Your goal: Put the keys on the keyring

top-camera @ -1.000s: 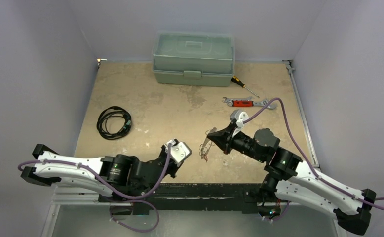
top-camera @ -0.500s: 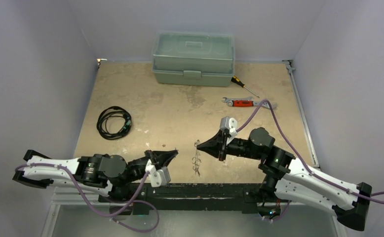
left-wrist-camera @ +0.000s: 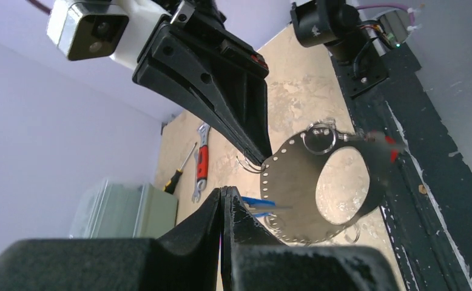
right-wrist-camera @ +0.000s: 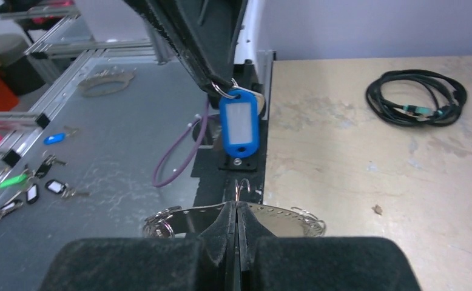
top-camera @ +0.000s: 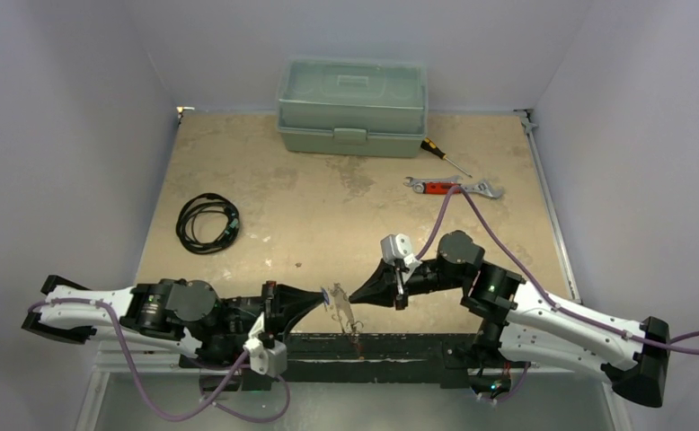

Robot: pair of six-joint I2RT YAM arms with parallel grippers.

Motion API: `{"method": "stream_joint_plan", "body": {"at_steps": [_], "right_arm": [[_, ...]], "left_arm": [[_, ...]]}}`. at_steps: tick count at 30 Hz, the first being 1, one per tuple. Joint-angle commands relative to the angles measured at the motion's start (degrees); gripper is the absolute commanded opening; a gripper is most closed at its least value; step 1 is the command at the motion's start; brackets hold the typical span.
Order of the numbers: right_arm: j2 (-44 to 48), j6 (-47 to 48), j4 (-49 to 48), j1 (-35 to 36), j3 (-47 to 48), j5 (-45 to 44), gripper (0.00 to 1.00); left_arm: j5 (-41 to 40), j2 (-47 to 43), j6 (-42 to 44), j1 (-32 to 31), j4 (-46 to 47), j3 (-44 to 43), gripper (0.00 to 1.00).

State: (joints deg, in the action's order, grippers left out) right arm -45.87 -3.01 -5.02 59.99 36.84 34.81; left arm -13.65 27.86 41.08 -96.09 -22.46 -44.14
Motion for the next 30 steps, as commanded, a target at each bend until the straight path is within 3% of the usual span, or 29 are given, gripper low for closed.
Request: {"method": "stream_joint_plan", "body": {"at_steps": [1, 30], "right_arm": [[-0.93, 2.63, -0.45, 2.11, 4.82, 5.38, 0.0], [-10.11, 10.34, 4.55, 9.45, 13.61, 5.58, 0.0]], "left_arm": [[6.23, -1.44, 3.98, -0.19, -0.56, -0.88, 0.0], [13.39, -1.93, 1.98, -0.23, 4.31, 2.7, 0.0]]}}
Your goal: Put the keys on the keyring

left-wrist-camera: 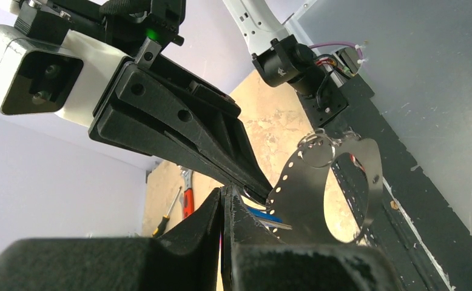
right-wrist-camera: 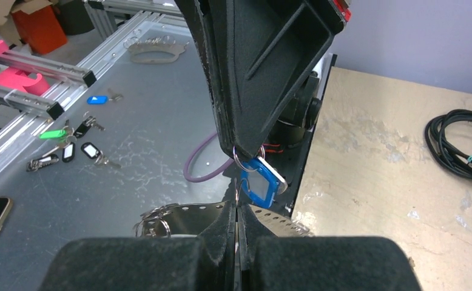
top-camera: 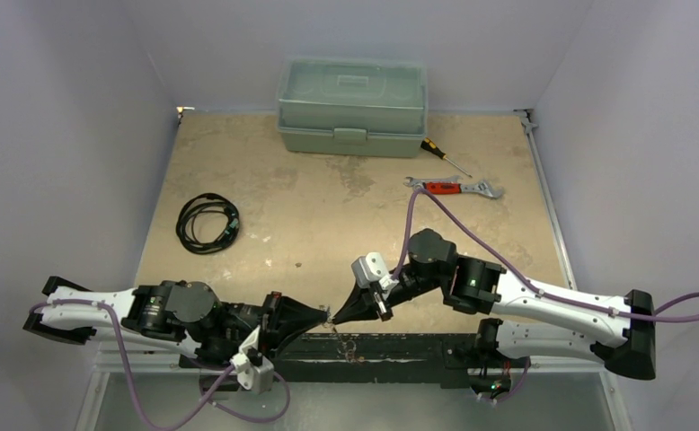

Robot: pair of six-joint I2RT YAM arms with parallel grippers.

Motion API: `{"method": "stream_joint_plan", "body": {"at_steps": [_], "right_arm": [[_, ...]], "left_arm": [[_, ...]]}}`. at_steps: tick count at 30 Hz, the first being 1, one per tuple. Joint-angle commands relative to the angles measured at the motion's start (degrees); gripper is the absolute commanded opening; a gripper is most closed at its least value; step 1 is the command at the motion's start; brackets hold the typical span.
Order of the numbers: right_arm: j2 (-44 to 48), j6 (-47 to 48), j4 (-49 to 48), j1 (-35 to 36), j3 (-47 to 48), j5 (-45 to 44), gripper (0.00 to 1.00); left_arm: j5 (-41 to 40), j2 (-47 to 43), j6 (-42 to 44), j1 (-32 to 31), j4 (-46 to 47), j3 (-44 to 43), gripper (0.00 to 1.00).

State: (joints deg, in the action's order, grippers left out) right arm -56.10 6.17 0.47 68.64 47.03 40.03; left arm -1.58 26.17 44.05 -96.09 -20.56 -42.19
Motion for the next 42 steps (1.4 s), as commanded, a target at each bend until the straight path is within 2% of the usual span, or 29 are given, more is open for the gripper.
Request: {"method": "stream_joint_plan", "body": {"at_steps": [1, 15, 42], "right_arm": [[0.11, 1.27, -0.87, 0.94, 3.71, 0.27, 0.0], [-0.59, 2.08, 0.59, 2.15, 5.15, -0.81, 0.0], [1.14, 2.83, 3.23, 3.43, 5.87, -5.69, 0.0]], "left_arm": [[1.32, -0.18, -1.05, -0.23, 2.32, 0.79, 0.0], [4.52, 1.59, -1.58, -0.23, 1.15, -0.97, 0.0], [2.86, -0.31, -2.14, -0.23, -1.63, -1.92, 0.0]]}}
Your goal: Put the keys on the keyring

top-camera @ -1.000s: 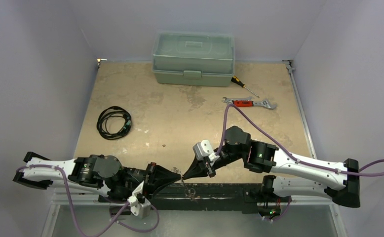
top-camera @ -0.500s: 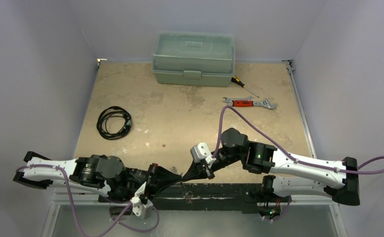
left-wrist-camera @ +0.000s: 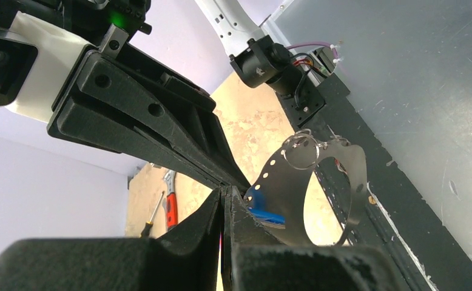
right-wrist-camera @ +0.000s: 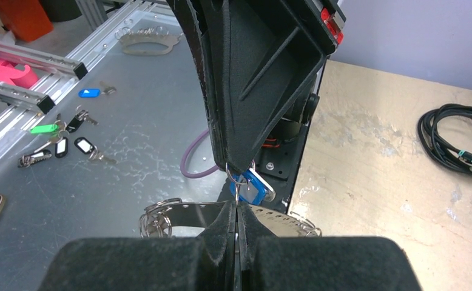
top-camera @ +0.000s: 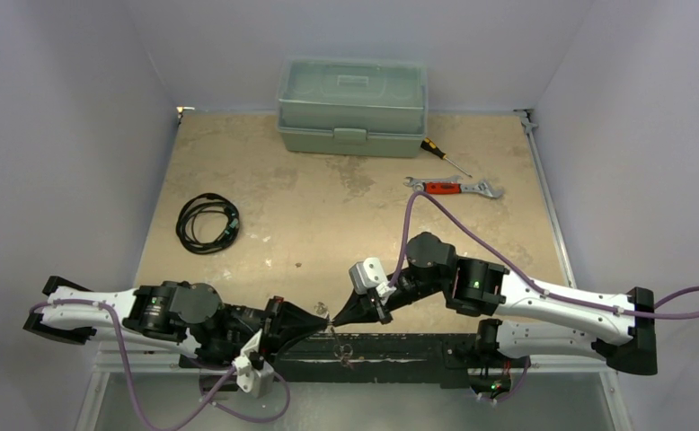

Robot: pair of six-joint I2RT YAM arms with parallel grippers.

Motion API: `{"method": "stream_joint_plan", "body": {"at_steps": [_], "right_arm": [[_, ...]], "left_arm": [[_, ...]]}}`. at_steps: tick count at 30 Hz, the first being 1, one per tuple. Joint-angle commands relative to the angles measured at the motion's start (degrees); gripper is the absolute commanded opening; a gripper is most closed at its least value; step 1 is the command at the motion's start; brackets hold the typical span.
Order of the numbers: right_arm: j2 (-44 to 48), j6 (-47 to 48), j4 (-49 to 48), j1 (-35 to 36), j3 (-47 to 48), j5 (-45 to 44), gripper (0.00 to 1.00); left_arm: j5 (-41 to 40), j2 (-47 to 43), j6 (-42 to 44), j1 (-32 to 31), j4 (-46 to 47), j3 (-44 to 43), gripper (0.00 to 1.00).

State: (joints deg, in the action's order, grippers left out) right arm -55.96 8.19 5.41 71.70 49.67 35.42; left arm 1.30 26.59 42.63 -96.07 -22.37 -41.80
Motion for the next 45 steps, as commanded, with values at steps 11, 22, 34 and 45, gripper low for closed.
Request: {"method": "stream_joint_plan", "body": {"at_steps": [11, 22, 34, 45], "right_arm": [[3.41, 0.24, -4.79, 0.37, 2.07, -1.32, 0.0], [4.84, 0.36, -5.21, 0.37, 0.47, -5.97, 0.0], [14.46, -4.9, -19.27, 0.37, -11.34, -24.93, 0.0], [19.17, -7.79, -27.58, 0.3, -18.43, -30.98, 0.0]], "left_arm": [[-1.12, -1.89, -1.33, -0.26, 0.16, -1.02, 0.07], [-7.57, -4.58, -3.61, -0.21, 4.14, 1.94, 0.91], [-21.54, -4.73, -13.54, -0.26, 23.47, 10.65, 0.99], [-38.12, -2.91, -30.94, -0.21, 18.45, 2.51, 0.99]]}}
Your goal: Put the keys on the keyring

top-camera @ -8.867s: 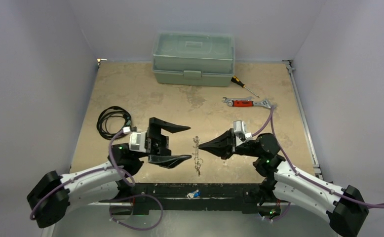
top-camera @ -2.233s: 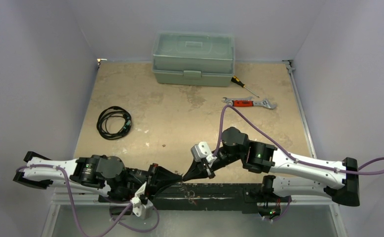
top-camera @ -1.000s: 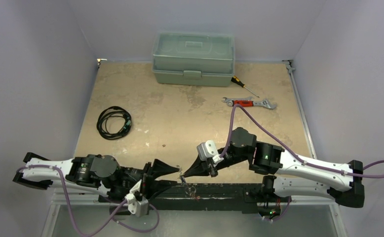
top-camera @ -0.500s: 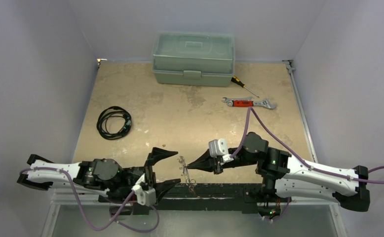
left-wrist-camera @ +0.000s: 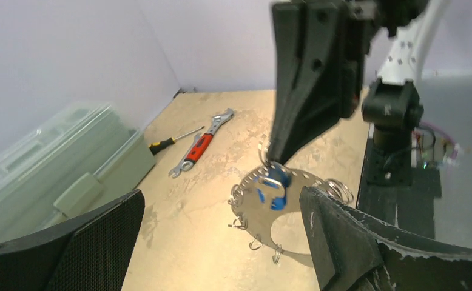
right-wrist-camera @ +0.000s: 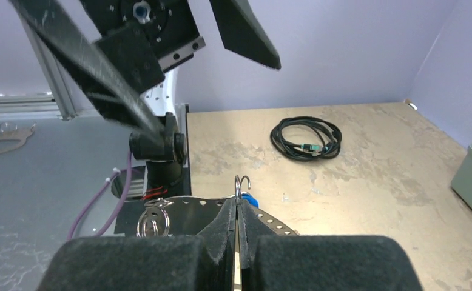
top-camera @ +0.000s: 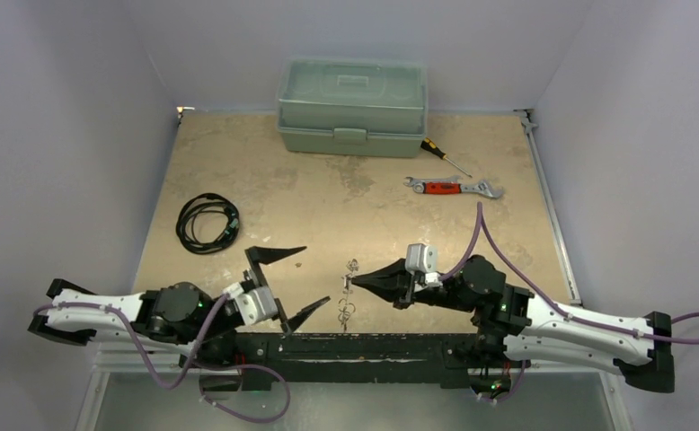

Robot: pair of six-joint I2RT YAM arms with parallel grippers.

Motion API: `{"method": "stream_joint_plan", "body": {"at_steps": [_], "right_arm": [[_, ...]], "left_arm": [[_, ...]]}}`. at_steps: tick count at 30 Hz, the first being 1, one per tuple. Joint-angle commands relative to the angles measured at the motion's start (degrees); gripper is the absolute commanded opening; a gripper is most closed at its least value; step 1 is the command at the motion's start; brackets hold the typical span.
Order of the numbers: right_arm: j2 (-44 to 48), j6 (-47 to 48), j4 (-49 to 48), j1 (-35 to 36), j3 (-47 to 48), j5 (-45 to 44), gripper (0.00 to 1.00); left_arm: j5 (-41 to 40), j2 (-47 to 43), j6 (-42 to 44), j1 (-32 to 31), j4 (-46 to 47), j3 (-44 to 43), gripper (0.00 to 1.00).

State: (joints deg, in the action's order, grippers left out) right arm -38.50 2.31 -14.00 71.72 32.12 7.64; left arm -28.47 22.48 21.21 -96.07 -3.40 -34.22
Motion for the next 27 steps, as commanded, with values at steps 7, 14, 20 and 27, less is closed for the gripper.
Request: {"method": "stream_joint_plan", "body": {"at_steps": [7, 14, 20, 27], "right_arm": [[3.15, -1.95, -10.19, 0.26, -3.14, -4.04, 0.0], [2.51, -3.75, -10.07, -0.36, -3.27, -5.1, 0.0], [-0.62, -5.52, -10.82, -3.07, -2.54, -6.17, 0.0], [-1.45, -7.92, -10.86, -10.64, -2.85, -1.06, 0.0]], "left_arm": [[-4.68, 6.18, -12.68, -0.26, -5.35, -11.7, 0.99], [-4.53, 14.83, -12.42, -0.26, -11.85, -17.14, 0.99], [-5.77, 22.35, -12.2, 5.26, -13.78, -20.44, 0.99], [15.65, 25.39, -13.35, 23.15, -13.75, -22.47, 0.96]]}}
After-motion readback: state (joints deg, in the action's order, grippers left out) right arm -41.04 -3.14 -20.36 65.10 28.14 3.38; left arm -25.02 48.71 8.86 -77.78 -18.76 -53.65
